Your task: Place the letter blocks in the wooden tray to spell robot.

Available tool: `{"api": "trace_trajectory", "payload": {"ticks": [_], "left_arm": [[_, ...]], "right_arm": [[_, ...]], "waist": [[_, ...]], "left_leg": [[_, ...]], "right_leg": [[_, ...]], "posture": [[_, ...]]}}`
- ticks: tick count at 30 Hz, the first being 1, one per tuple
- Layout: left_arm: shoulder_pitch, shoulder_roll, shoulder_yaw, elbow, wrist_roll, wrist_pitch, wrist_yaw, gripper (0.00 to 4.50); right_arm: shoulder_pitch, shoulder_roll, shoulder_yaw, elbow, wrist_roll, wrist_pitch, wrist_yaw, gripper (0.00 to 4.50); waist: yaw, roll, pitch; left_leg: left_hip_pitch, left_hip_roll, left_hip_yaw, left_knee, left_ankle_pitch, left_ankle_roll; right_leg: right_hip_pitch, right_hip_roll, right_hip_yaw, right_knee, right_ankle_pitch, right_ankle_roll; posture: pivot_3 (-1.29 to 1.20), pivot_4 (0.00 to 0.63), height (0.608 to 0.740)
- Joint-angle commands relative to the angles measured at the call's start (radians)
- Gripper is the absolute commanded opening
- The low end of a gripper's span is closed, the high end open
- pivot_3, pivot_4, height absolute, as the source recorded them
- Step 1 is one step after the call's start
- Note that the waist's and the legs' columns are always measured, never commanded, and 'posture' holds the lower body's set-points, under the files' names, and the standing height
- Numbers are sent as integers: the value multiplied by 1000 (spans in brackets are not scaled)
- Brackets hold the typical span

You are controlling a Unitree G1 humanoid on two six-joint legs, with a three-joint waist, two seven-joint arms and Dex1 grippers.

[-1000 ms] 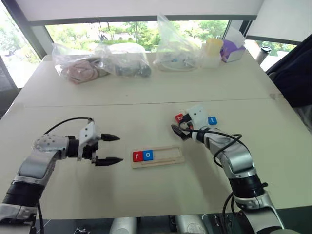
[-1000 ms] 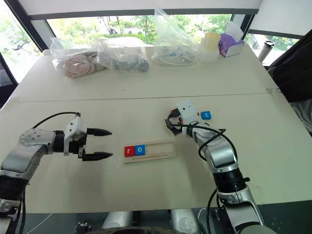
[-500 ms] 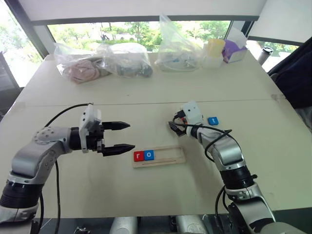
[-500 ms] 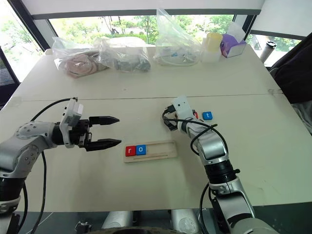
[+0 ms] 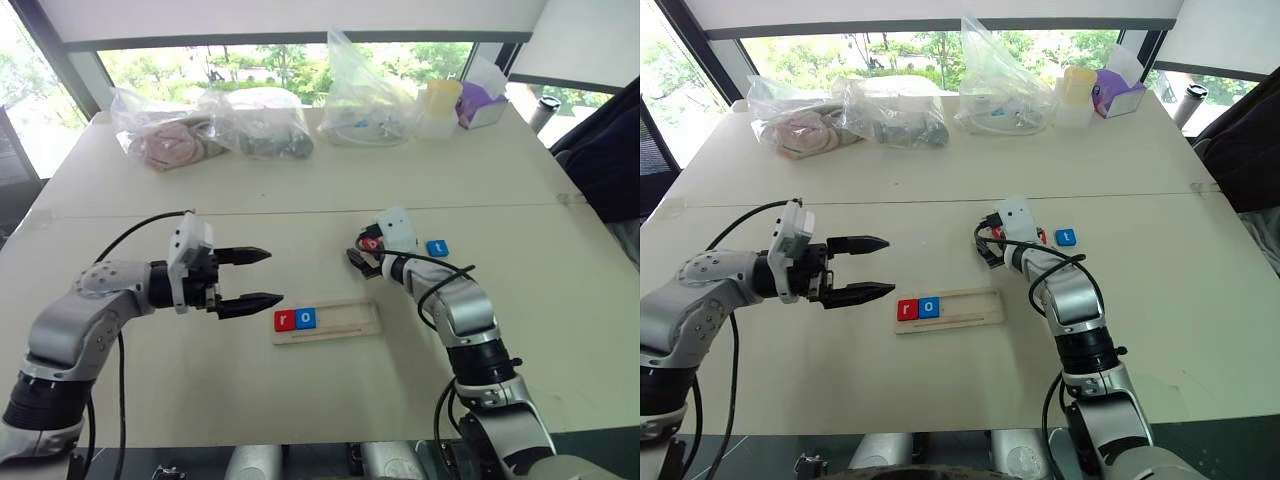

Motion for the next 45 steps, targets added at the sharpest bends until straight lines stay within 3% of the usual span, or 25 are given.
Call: {"api": "trace_trajectory", "payload": {"ticks": [1,5,11,17,28,32,34,35,39,40,45], "left_arm": [[-10,-4,10,-24,2,-13,8,4500],[-10,-6,5,-23,3,-12,1,4500],[-22,-14,-12,-7,10,-18,-11,4500],[-25,-30,-28,12,23,-34,-31,4500],[-64,-41,-46,46,46,-45,-52,4500],[-67,-42,-46,49,52,-48,-49,4500],[-69,-43,-45,52,53,-48,-47,4500],[-72,-44,-45,55,55,-48,-47,4500],[-82,-48,-50,66,66,-52,-50,4500],[-85,-50,-51,69,69,-55,-50,4500],[-92,-60,-53,73,76,-64,-47,4500]], "right_arm": [[-6,10,-9,-19,10,14,2,3194],[-7,10,-14,-55,9,38,-2,1177],[58,-39,-41,-318,9,193,-23,1168],[293,-90,-190,-797,70,569,0,1168],[421,29,-303,-832,69,694,-34,1168],[425,22,-293,-839,82,685,-24,3080],[420,-58,-280,-837,111,651,28,4218],[413,-144,-270,-825,131,597,85,4473],[399,-438,-258,-732,196,296,353,4473],[408,-510,-254,-683,193,139,455,4473],[439,-686,-205,-406,175,-338,776,4473]], "waist": [[0,0,0],[-1,0,0],[3,0,0],[18,0,0],[24,0,-1],[23,0,-1],[24,0,0],[25,0,0],[26,1,1],[26,0,1],[26,-2,2]], "left_leg": [[0,0,0,0,0,0],[0,0,0,0,0,0],[-2,0,0,0,0,0],[-10,-1,-3,1,0,0],[-11,0,1,4,1,-1],[-11,0,1,3,1,-1],[-11,-1,1,4,1,-1],[-11,-1,1,4,1,-1],[-12,-2,4,6,1,-1],[-12,-2,4,6,1,-1],[-11,-2,4,4,1,-1]], "right_leg": [[0,0,0,0,0,0],[0,0,0,0,0,0],[-1,0,0,0,0,0],[-6,-1,-2,-2,-1,2],[-8,1,-1,-1,-1,-3],[-8,1,-1,-1,1,-2],[-8,0,-1,-1,1,-2],[-8,0,-1,-2,1,-1],[-7,-2,0,-4,0,-1],[-6,-1,0,-5,-1,2],[-6,1,-1,-5,0,6]], "posture": [[0,150,740],[0,150,740],[0,150,740],[0,150,740],[0,150,740],[0,150,740],[0,150,740],[0,150,740],[0,150,740],[0,150,740],[0,150,740]]}}
